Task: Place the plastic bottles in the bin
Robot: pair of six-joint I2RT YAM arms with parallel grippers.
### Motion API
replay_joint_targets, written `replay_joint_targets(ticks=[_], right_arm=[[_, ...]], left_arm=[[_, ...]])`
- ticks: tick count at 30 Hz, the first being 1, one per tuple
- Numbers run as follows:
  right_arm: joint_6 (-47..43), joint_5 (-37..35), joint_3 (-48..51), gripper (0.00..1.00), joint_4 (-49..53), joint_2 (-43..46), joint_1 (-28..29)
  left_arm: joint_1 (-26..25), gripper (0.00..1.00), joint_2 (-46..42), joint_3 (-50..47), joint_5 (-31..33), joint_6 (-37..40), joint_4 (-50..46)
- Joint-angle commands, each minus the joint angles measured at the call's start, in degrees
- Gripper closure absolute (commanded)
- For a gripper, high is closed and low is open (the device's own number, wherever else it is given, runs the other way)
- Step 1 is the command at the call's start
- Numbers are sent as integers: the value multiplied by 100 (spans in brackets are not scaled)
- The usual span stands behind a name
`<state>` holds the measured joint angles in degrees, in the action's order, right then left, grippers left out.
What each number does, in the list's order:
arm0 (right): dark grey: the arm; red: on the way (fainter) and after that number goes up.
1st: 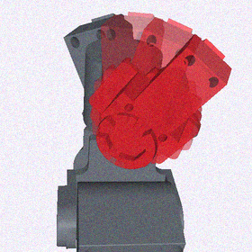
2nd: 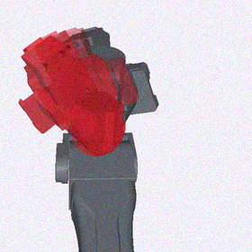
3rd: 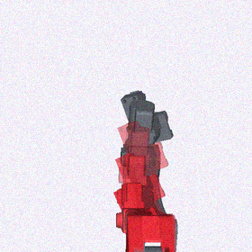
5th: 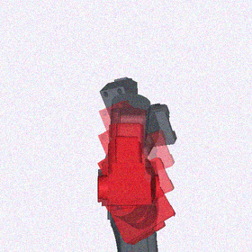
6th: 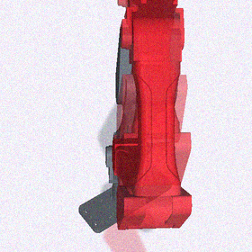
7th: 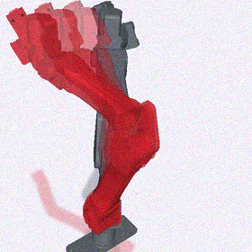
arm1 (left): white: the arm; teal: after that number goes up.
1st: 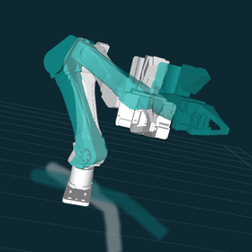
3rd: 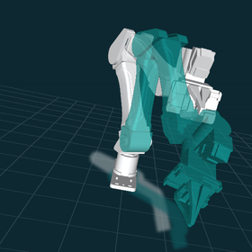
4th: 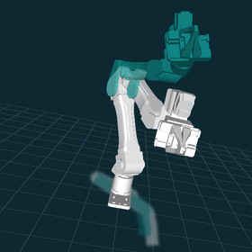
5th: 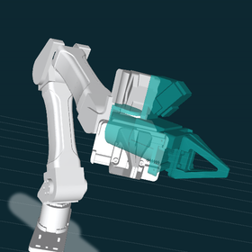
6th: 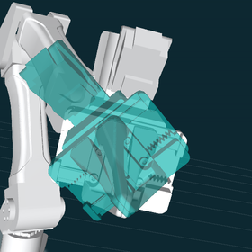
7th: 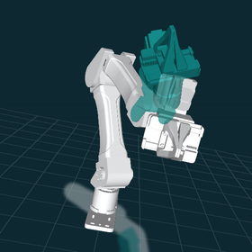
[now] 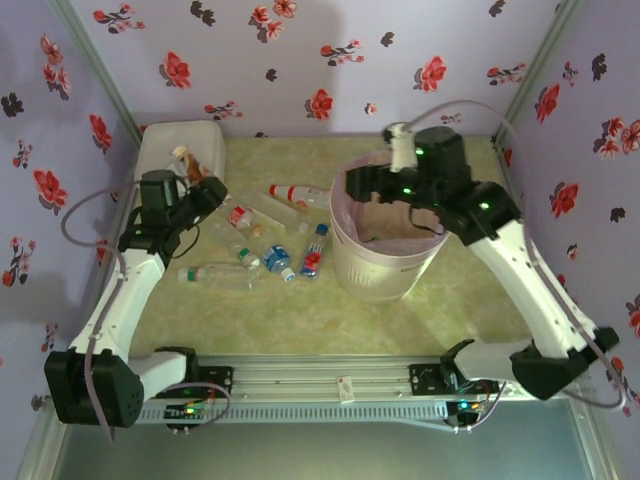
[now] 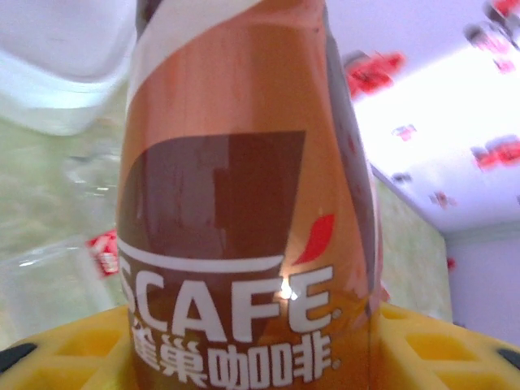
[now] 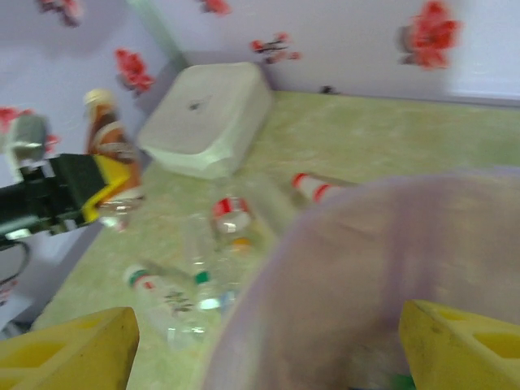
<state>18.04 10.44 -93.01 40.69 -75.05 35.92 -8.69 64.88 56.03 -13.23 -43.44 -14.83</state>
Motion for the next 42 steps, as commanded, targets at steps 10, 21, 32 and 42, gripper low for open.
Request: replay_joint_targets(ticks=[10,21,32,42], right_arm=[[636,-33,-797,16,-856,-1121,465],[1268,762,-875,16,-1379,-1584,169],[1486,1131,-810,39,-1619,-1754,139],[1606,1086,-545,54,-1898,-1522,73]], left_arm=[[-1605,100,575,879,-1791,1168,472],[-2340,100,552,1146,-2064,1499,622],[-2489,100,595,1244,-2130,1760,648],[-2489,93,614,1184,-1781,1789,604]])
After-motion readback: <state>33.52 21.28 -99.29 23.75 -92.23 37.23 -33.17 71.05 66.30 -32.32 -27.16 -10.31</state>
